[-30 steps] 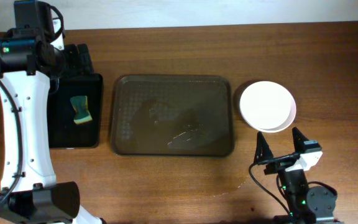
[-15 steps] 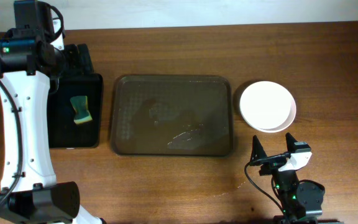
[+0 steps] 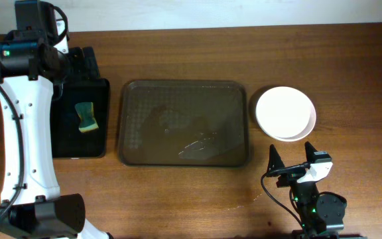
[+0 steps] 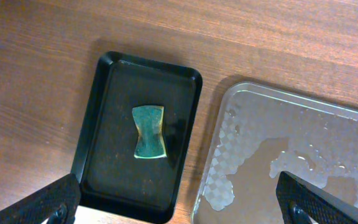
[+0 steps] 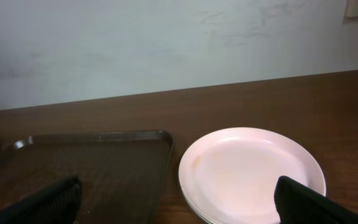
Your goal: Clean dirty plates on tray and stack at the side
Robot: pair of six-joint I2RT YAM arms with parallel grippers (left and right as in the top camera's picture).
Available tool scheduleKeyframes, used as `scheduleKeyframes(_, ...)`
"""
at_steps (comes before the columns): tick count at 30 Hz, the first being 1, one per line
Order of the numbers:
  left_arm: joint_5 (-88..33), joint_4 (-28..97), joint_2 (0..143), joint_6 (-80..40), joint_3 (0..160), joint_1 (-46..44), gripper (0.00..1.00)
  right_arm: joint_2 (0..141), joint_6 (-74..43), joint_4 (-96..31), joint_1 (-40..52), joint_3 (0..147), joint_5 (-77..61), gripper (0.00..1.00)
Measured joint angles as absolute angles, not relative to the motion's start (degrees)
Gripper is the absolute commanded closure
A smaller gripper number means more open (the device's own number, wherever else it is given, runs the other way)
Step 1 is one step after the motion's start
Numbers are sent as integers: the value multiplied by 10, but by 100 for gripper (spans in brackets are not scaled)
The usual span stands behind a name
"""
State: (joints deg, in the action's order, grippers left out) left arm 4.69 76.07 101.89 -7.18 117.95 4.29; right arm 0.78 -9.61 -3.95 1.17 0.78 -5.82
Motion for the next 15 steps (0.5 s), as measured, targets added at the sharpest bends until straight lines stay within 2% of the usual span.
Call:
scheduleKeyframes(4,49,762,1019,-72,1180,43,1,8,-96,-39,12,8,-58,2)
scheduleKeyframes(8,50,686,991,-72,1147,41,1,8,-96,-39,12,8,-58,2)
scheduleKeyframes(13,50,568,821,-71,992,27,1,7,-96,-39,12,8,-58,2)
scheduleKeyframes(15,50,479,728,-71,884,27,1,8,-96,-39,12,8,-58,2)
